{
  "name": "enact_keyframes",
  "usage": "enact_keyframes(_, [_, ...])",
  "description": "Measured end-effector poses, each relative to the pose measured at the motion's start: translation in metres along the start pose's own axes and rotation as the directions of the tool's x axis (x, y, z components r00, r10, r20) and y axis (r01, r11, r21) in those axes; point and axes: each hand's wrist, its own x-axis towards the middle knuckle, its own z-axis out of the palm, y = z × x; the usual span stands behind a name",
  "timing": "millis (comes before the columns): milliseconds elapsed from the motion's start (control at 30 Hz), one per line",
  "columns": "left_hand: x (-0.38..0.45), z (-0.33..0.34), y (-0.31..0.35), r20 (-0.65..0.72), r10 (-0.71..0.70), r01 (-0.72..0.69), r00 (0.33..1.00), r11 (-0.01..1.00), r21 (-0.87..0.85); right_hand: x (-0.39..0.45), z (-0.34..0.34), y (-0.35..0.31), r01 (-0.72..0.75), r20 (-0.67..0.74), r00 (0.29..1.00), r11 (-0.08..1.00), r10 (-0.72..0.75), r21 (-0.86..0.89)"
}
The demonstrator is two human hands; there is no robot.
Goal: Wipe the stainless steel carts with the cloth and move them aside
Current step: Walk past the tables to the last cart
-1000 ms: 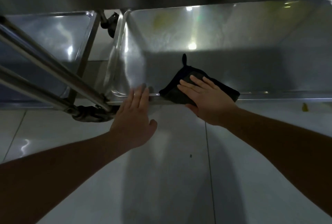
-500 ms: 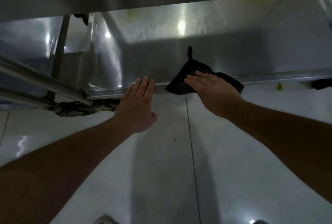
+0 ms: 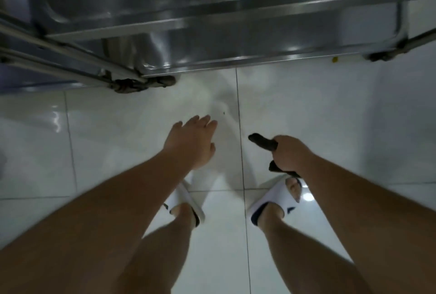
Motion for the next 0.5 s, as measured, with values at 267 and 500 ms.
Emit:
enact_keyframes(267, [-0.144, -0.144, 0.067, 0.059, -0.06, 0.065, 0.996, 0.995, -0.081, -0.213, -0.096, -0.005, 0.034, -0.055, 0.998, 0.997, -0.038, -0.065])
enact_keyframes(500, [-0.25, -0.262, 0.092, -0.012, -0.081, 0.077, 0.997, 0.977, -0.197, -0.376, -0.176, -0.045, 0.066, -0.142, 0.986, 0.991, -0.083, -0.12])
